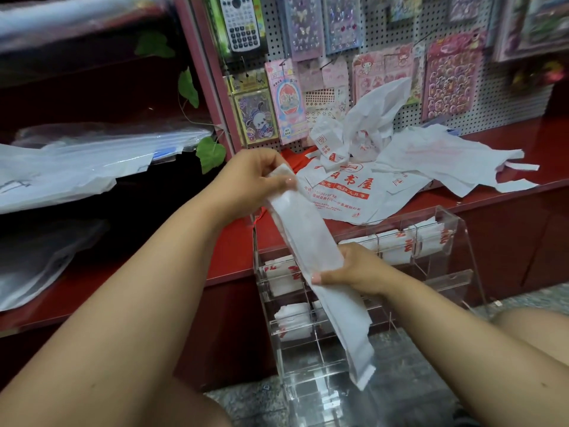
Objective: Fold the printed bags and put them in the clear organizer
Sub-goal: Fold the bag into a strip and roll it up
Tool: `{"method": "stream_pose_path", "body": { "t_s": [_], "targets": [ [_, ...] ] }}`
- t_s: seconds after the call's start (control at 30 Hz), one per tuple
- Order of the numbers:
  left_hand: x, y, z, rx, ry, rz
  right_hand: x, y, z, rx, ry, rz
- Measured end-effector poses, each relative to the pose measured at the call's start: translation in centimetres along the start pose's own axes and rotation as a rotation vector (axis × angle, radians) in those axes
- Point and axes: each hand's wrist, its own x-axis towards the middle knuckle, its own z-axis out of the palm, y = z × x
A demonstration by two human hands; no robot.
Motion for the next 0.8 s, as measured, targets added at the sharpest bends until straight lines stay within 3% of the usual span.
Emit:
{"method": "stream_pose_path", "body": {
  "t_s": [0.1, 0.17, 0.2, 0.27, 0.4, 0.53, 0.6, 0.67, 0.8],
  "targets": [
    [0.2, 0.2, 1.2, -0.423, 0.199, -0.142, 0.0, 0.0, 0.2, 0.145, 0.085, 0.005],
    [-0.3, -0.4, 2.9, -0.778, 0.119, -0.304, 0.2, 0.0, 0.1, 0.219, 0.143, 0.013],
    [-0.8, -1.0, 4.0, -0.825, 0.051, -0.367, 0.2, -0.1, 0.0, 0.256, 0.166, 0.017],
    [-2.1, -1.5, 6.4, -0.819, -0.038, -0.415, 0.3, -0.2, 0.2, 0.285, 0.208, 0.014],
    [-1.9, -1.8, 7.7, -0.649, 0.203, -0.366, 0.3, 0.4, 0.7, 0.209, 0.209, 0.055],
    [-0.9, -2.3, 6.1, -0.575, 0.258, -0.344, 0.1, 1.4, 0.6, -0.2, 0.014, 0.207],
    [-1.0, -2.3, 5.9, -0.546, 0.262, -0.332, -0.1, 1.3, 0.2, -0.28, -0.065, 0.229],
    [-1.4, -2.3, 6.1, -0.527, 0.234, -0.311, -0.2, 0.8, -0.1, -0.115, -0.052, 0.155],
    [-1.9, -2.3, 6.9, -0.609, 0.166, -0.276, 0.2, -0.5, -0.2, 0.233, 0.229, 0.013]
  ]
}}
